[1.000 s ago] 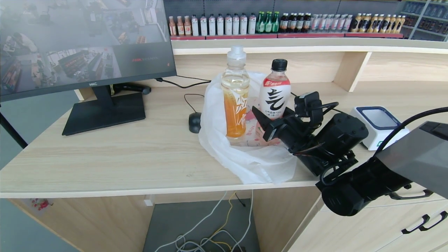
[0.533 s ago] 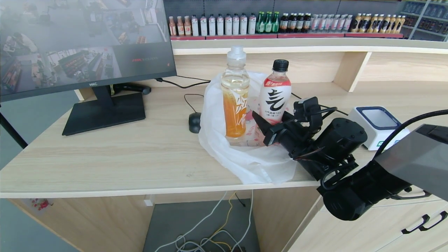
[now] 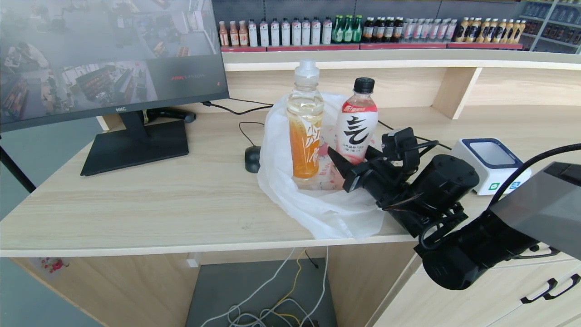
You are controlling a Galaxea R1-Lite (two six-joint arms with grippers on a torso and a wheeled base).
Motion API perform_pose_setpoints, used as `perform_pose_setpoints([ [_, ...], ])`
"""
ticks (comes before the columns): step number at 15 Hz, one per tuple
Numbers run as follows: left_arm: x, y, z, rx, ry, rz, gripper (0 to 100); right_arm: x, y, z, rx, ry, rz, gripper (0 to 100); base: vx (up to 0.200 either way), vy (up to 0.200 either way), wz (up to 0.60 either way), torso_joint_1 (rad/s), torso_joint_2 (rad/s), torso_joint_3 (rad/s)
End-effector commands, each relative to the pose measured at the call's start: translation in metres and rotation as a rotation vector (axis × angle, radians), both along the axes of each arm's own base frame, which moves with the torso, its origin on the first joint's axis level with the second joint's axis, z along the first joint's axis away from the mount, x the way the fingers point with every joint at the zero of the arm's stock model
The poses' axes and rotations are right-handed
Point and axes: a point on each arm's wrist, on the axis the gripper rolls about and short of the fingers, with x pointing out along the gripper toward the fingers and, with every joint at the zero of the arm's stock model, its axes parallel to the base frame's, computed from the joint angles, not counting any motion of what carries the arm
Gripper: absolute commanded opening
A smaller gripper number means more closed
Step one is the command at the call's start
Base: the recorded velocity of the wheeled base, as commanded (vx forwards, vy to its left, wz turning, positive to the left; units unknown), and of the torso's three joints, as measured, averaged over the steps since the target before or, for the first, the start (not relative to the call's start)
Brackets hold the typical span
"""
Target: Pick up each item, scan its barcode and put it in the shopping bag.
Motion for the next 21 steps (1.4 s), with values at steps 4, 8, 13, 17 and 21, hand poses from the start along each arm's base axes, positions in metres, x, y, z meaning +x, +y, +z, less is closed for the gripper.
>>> perform_pose_setpoints([
  [4, 0.0, 0.0, 0.0, -0.002, 0.0, 0.0, 100, -0.005, 0.002, 0.008, 0.018, -0.015, 0.01, 100, 0.0, 0.0, 0.0, 0.0, 0.0, 0.0],
  [8, 0.0, 0.0, 0.0, -0.002, 0.0, 0.002, 100, -0.018, -0.006, 0.013, 0.035, 0.004, 0.017, 100, 0.0, 0.0, 0.0, 0.0, 0.0, 0.0],
  [13, 0.0, 0.0, 0.0, -0.002, 0.0, 0.0, 100, -0.05, -0.019, 0.026, 0.03, 0.006, 0.02, 100, 0.0, 0.0, 0.0, 0.0, 0.0, 0.0],
  [17, 0.0, 0.0, 0.0, -0.002, 0.0, 0.0, 100, -0.084, -0.041, 0.051, 0.058, -0.044, 0.011, 100, 0.0, 0.0, 0.0, 0.0, 0.0, 0.0],
  [21, 0.0, 0.0, 0.0, -0.002, 0.0, 0.0, 100, -0.163, -0.092, 0.05, 0.046, -0.035, -0.022, 100, 0.0, 0.0, 0.0, 0.0, 0.0, 0.0],
])
